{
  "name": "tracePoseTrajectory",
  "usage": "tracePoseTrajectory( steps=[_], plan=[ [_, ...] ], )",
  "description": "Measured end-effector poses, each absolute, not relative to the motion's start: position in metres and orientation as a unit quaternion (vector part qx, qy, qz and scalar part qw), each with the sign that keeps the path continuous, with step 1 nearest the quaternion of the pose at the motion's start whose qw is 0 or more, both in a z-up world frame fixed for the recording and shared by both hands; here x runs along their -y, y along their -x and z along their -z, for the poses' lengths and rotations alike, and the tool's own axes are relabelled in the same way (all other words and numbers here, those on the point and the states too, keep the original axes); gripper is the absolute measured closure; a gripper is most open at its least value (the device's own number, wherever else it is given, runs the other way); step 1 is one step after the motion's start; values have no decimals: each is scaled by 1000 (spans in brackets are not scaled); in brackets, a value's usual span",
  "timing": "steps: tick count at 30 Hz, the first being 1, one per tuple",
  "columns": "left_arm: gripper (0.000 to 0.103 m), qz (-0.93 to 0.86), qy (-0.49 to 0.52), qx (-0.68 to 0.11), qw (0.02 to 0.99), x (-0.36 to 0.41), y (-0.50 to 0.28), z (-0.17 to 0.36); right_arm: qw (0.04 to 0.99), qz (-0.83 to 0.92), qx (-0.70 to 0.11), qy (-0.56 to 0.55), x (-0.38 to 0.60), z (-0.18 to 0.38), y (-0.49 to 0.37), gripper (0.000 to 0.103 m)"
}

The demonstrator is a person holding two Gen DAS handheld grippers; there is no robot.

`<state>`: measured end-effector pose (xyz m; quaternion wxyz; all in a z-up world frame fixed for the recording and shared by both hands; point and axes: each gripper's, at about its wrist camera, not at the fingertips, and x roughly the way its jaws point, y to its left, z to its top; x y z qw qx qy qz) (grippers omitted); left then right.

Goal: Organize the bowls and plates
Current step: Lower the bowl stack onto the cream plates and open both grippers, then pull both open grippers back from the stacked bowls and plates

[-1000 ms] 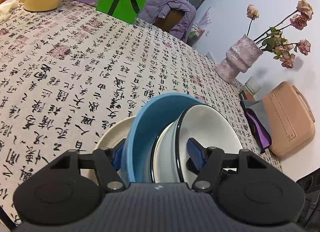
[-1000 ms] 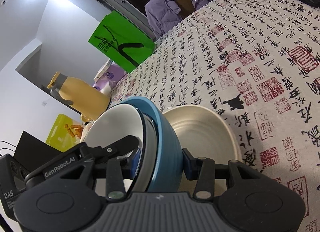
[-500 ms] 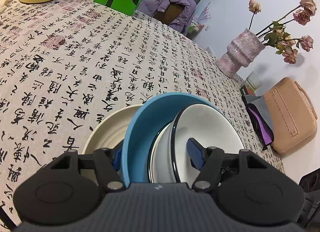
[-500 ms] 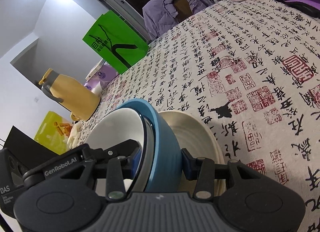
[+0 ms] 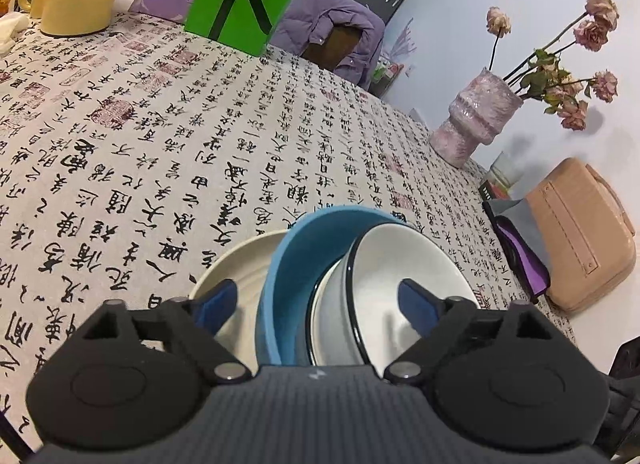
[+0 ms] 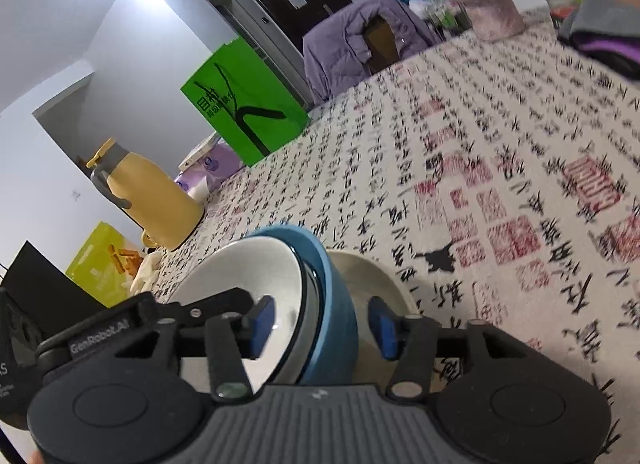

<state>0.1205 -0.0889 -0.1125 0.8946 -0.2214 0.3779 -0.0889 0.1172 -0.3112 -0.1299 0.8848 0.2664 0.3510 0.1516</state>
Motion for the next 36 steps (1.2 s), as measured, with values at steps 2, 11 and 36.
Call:
tracePoseTrajectory(
  steps=[2, 11, 36],
  plan=[
    [4, 87, 211, -365, 903, 89, -116, 108, 891, -154, -340, -258, 312, 126, -113, 40],
    [0, 77, 158, -290, 941, 87, -84, 85, 938, -152, -258, -177, 305, 98, -79, 1],
    [0, 11, 19, -146, 989, 68, 60, 62, 977, -115, -171, -47, 273, 71, 46, 0]
  ],
)
